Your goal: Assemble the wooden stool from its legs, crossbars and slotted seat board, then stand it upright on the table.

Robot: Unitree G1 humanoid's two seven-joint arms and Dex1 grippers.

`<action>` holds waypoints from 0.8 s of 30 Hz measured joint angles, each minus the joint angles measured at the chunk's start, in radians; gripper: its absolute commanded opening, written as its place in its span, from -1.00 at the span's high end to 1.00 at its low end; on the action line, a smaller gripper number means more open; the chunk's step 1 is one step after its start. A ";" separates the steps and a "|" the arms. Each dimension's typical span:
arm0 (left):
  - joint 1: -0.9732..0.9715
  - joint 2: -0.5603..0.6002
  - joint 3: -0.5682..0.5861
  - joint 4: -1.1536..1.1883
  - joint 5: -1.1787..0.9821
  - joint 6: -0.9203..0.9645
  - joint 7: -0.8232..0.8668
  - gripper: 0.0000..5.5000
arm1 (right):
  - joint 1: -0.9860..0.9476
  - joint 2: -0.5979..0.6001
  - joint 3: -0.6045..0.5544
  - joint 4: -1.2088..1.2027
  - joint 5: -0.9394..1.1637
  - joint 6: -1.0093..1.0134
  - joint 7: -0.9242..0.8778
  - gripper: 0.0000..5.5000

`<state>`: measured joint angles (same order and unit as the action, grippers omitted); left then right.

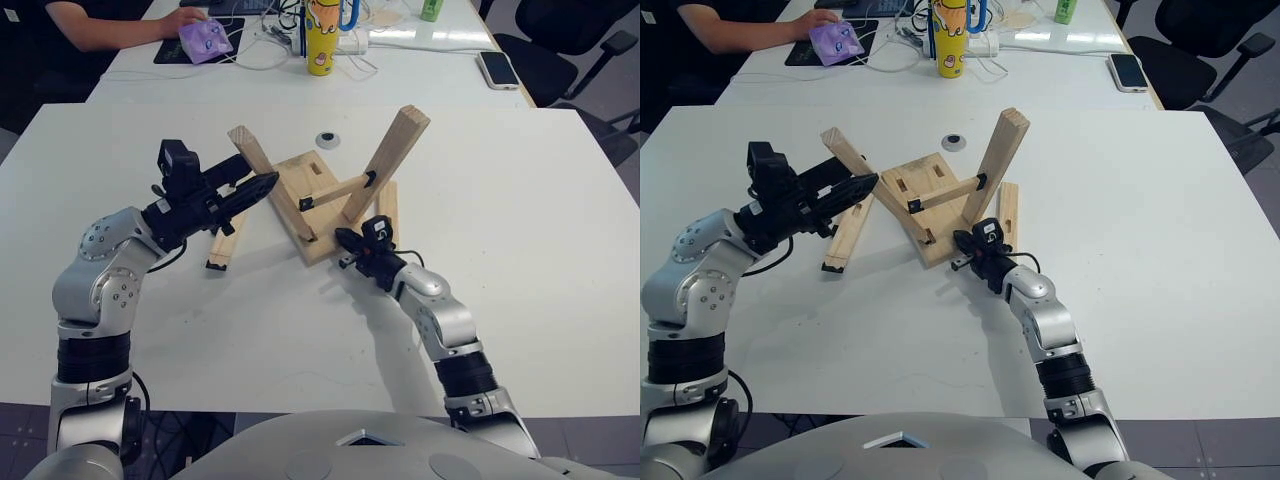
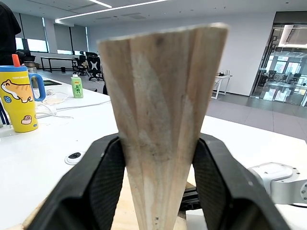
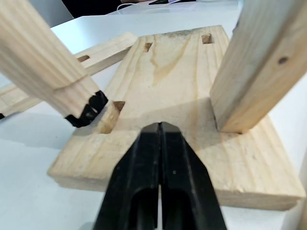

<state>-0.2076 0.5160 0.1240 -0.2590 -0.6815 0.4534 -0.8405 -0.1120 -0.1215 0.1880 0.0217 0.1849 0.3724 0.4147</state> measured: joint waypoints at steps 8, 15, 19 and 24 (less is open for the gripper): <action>0.058 0.002 -0.063 0.022 0.091 -0.184 -0.048 0.26 | -0.008 -0.001 0.013 0.010 -0.013 0.001 0.000 1.00; 0.071 0.012 -0.091 0.036 0.128 -0.212 -0.044 0.26 | -0.012 -0.002 0.016 0.018 -0.018 0.005 0.000 1.00; 0.059 0.012 -0.107 0.035 0.133 -0.214 -0.034 0.26 | -0.017 -0.003 0.016 0.020 -0.019 0.013 -0.001 1.00; 0.037 0.022 -0.151 0.007 0.163 -0.197 -0.012 0.26 | -0.033 -0.003 0.025 0.022 -0.021 0.039 -0.003 1.00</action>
<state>-0.1702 0.5378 -0.0270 -0.2520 -0.5189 0.2567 -0.8524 -0.1445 -0.1242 0.2128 0.0438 0.1640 0.4118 0.4117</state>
